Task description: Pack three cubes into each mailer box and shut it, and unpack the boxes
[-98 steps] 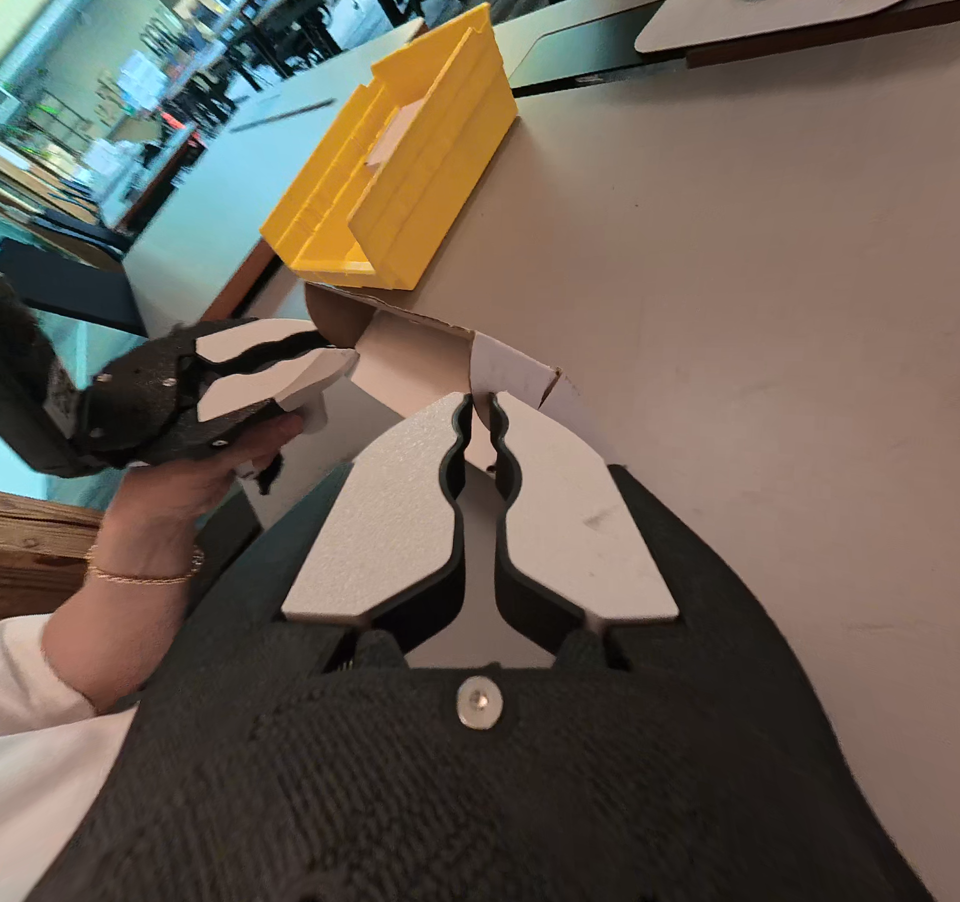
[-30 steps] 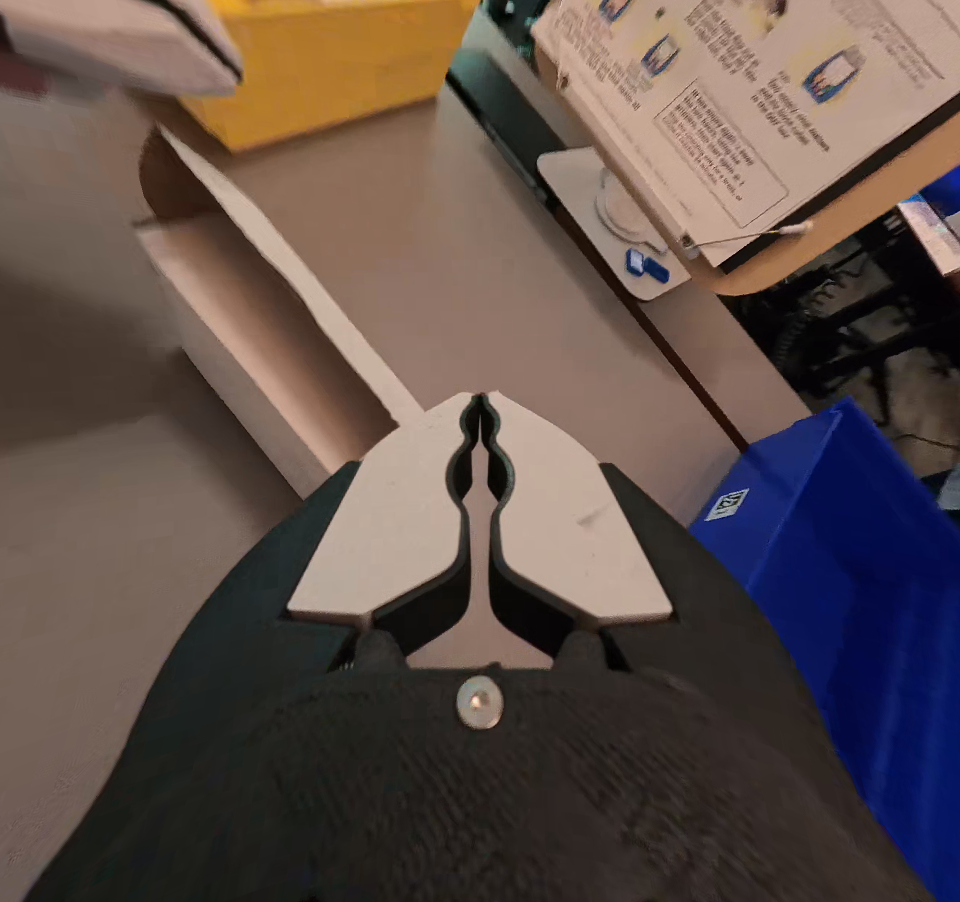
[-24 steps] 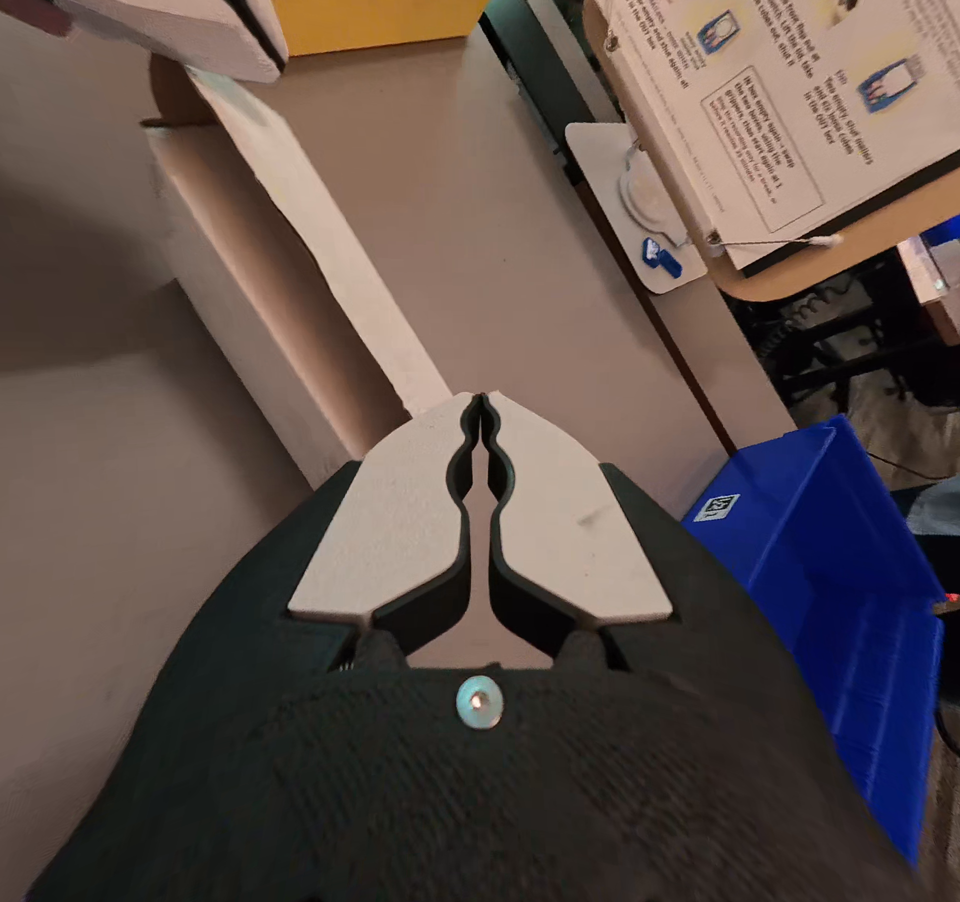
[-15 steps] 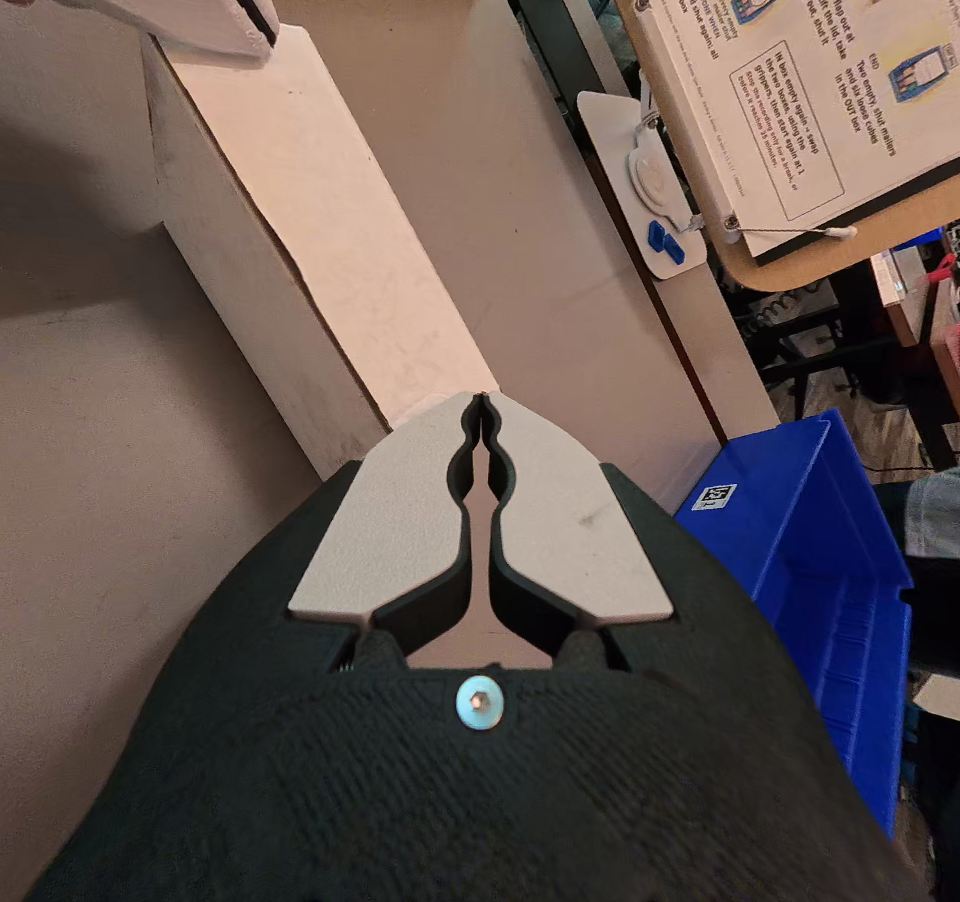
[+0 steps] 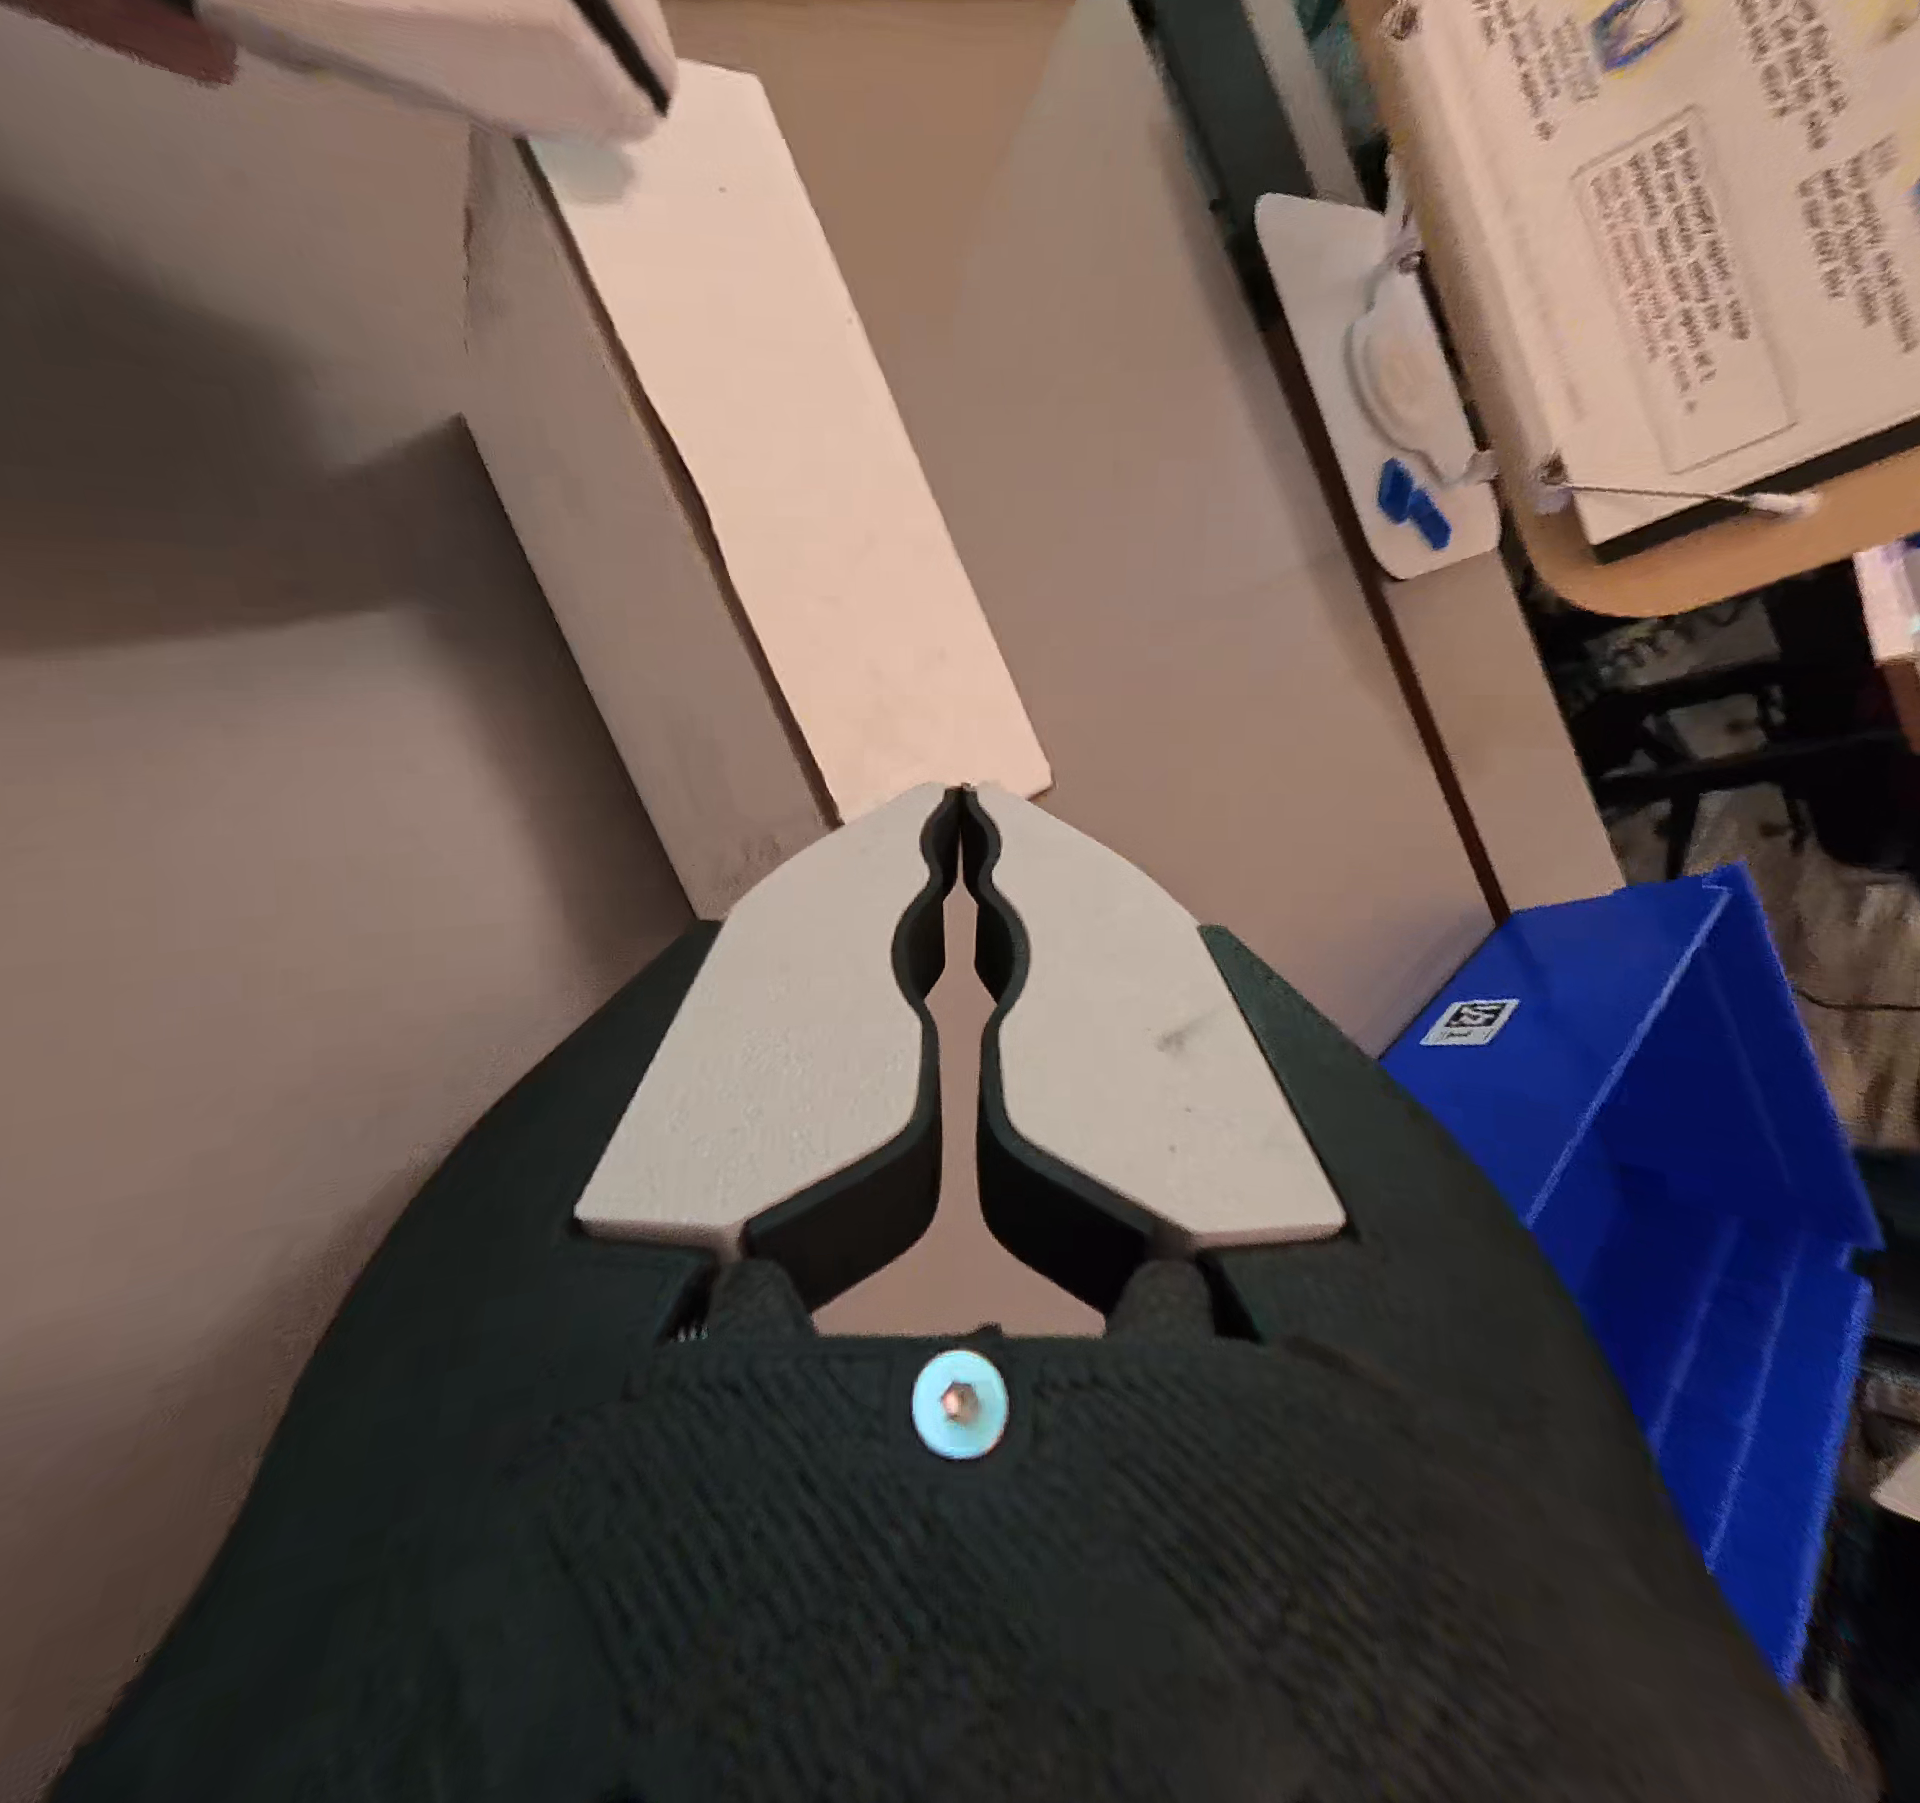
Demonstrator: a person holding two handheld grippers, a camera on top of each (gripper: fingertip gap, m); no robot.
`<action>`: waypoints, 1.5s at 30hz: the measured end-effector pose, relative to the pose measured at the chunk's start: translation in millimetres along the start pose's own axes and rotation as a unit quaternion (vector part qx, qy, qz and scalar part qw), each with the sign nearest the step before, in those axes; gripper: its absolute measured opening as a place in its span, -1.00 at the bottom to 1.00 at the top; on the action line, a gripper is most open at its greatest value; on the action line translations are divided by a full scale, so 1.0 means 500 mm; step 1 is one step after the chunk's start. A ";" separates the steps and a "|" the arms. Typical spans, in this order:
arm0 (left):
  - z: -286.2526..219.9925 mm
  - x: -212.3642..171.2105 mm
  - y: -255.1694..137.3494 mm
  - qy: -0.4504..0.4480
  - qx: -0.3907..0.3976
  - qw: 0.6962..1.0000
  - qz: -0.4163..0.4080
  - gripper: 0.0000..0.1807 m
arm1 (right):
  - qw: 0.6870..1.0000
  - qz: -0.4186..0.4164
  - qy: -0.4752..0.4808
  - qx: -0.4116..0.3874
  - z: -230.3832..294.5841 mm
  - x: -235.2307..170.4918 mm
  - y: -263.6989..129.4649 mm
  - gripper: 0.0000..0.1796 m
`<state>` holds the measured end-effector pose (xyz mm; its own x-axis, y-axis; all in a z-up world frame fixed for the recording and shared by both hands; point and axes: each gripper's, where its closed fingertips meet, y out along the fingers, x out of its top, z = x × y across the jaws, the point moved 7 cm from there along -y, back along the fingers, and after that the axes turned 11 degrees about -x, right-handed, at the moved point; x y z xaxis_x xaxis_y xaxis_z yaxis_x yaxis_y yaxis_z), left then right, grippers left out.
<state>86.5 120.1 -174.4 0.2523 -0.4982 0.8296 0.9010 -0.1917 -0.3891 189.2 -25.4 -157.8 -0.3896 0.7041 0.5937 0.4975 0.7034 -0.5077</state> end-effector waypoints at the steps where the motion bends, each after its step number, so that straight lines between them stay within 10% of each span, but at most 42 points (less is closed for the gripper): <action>1: -0.006 0.002 0.001 0.000 -0.004 1.000 -0.009 -1.00 | 1.000 0.005 -0.008 -0.003 0.001 0.001 -0.001 -1.00; 19: -0.065 0.041 0.060 0.042 -0.039 0.998 0.000 -1.00 | 0.999 -0.018 0.006 -0.031 0.013 -0.004 0.002 -1.00; 29: 0.063 -0.042 -0.048 -0.161 0.019 0.985 -0.065 -1.00 | 0.984 -0.006 -0.017 0.180 -0.029 0.088 0.024 0.18; 41: 0.072 -0.083 -0.066 -0.139 -0.006 0.990 0.002 -1.00 | 0.917 0.156 -0.060 0.362 0.050 0.124 0.141 -0.29; 45: 0.080 -0.094 -0.073 -0.158 -0.009 0.987 -0.001 -1.00 | 0.935 0.153 -0.111 0.301 -0.036 0.115 0.100 -0.29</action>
<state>55.8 184.2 -183.3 0.3505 -0.2087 0.9130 0.8960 -0.2090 -0.3918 205.5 48.3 -138.1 -0.4845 0.8374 0.2530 0.1124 0.3464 -0.9313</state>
